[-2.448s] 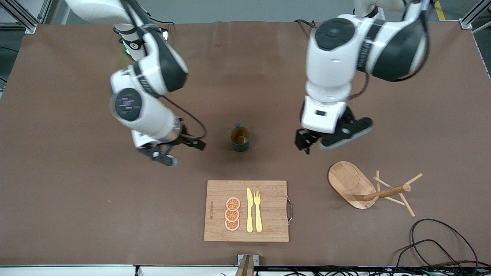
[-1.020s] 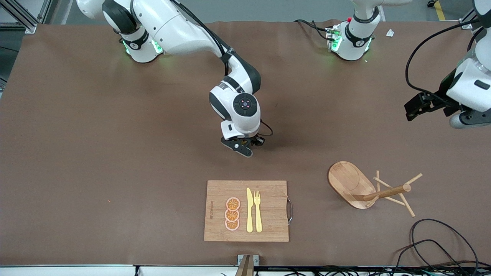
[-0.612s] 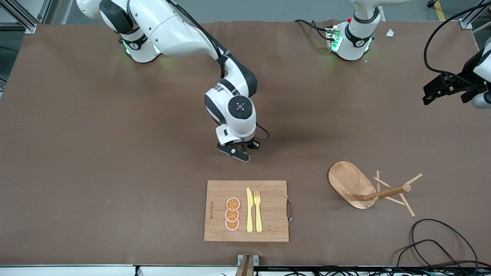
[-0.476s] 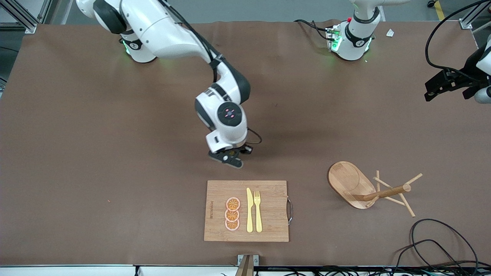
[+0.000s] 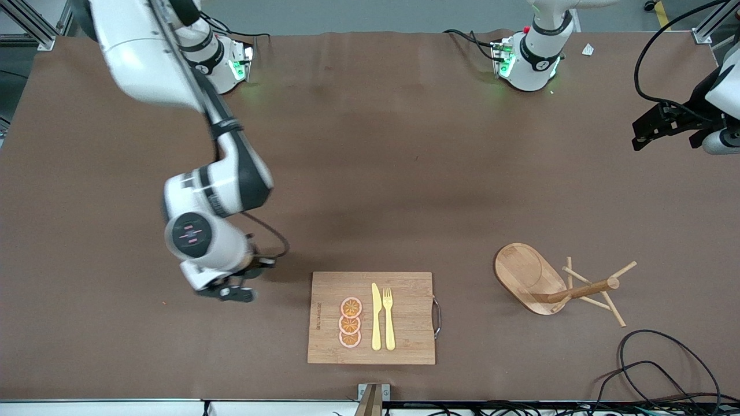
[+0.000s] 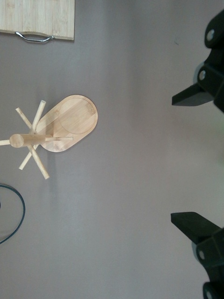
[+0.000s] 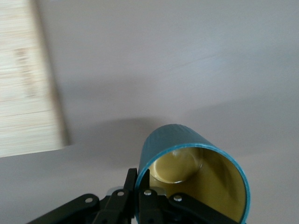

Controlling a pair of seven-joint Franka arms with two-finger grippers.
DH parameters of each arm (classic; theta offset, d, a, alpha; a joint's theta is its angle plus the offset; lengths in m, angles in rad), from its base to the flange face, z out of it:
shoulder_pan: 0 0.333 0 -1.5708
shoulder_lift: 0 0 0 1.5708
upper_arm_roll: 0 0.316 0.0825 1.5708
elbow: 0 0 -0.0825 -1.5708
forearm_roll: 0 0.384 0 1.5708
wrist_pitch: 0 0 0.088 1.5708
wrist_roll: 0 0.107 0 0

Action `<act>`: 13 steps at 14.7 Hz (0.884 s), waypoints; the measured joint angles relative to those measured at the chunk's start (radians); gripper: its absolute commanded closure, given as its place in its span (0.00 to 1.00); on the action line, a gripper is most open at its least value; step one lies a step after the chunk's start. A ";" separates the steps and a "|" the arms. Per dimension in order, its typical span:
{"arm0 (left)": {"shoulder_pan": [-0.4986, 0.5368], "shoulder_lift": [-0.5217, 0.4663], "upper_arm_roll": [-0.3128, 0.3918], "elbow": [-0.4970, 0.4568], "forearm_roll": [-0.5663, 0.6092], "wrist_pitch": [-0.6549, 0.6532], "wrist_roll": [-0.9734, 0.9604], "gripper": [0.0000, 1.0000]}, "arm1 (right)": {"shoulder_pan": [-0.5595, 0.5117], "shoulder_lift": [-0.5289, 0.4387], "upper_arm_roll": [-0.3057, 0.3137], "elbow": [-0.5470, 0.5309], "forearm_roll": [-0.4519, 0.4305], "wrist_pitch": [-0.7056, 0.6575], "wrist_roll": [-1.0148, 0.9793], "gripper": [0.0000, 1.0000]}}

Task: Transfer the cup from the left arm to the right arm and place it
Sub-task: 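Carry the teal mug with the right gripper away from the board, then lower the mug onto the table and open the right gripper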

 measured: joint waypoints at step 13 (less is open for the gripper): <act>-0.010 0.018 -0.025 0.006 -0.001 0.002 -0.001 0.00 | -0.309 -0.044 0.015 -0.281 0.002 0.271 -0.575 0.21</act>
